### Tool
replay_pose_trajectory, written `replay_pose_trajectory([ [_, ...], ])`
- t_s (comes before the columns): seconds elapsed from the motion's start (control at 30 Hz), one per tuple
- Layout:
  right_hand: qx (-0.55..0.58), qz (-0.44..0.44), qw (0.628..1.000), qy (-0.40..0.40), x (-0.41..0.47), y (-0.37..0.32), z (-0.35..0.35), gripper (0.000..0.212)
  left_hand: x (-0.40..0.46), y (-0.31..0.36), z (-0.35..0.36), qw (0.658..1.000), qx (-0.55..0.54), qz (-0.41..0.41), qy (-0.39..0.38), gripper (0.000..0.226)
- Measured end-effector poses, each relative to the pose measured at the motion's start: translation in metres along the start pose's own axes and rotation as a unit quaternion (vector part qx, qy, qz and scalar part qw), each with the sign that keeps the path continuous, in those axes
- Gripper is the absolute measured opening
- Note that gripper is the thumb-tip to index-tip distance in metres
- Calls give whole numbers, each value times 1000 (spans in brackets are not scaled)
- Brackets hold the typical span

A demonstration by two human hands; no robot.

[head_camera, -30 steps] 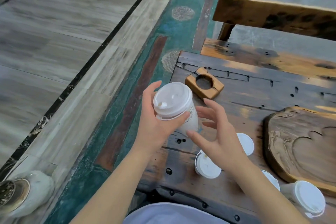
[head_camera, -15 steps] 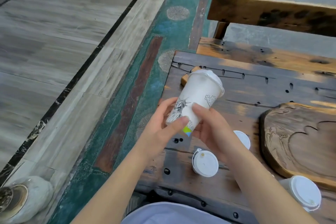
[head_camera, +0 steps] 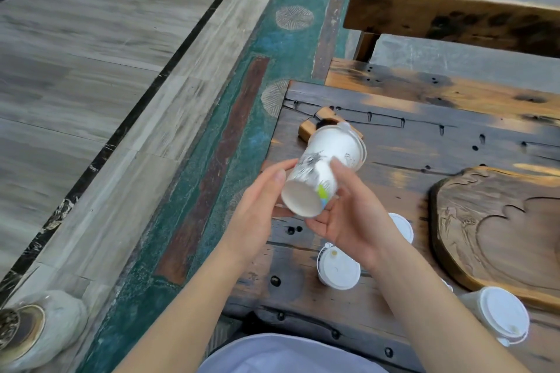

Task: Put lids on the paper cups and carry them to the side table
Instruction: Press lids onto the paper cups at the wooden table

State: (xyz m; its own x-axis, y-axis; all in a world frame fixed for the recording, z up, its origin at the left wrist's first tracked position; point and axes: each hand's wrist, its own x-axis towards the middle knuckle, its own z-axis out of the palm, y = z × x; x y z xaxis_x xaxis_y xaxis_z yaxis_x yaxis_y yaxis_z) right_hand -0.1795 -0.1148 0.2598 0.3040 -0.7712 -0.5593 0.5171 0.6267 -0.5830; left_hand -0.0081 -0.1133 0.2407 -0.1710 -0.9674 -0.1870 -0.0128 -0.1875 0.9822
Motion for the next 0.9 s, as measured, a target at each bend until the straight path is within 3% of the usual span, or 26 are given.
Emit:
replay_pose_trajectory([
  [0.1, -185, -90, 979, 14, 2, 4, -3, 60, 3, 0, -3, 1000, -22, 0, 7, 45],
  [0.2, -270, -166, 948, 38, 2, 4, -3, 66, 5, 0, -6, 1000, -15, -1, 3, 49],
  [0.4, -475, -258, 840, 40, 5, 8, -3, 70, 6, -5, -9, 999, 19, 27, 9, 71],
  [0.5, -544, -304, 781, 22, 10, 6, 5, 76, 6, -3, -13, 998, 33, 41, 31, 66],
  [0.57, -577, -316, 753, 0, 19, 3, 13, 80, 3, 1, -18, 996, 36, 53, 57, 59],
  [0.83, -632, -265, 708, -168, 66, 19, 85, 69, -39, -1, -84, 967, -61, -8, 249, 89],
  [0.9, -643, -251, 693, -207, 76, 37, 115, 68, -59, -4, -110, 951, -88, -16, 297, 84],
])
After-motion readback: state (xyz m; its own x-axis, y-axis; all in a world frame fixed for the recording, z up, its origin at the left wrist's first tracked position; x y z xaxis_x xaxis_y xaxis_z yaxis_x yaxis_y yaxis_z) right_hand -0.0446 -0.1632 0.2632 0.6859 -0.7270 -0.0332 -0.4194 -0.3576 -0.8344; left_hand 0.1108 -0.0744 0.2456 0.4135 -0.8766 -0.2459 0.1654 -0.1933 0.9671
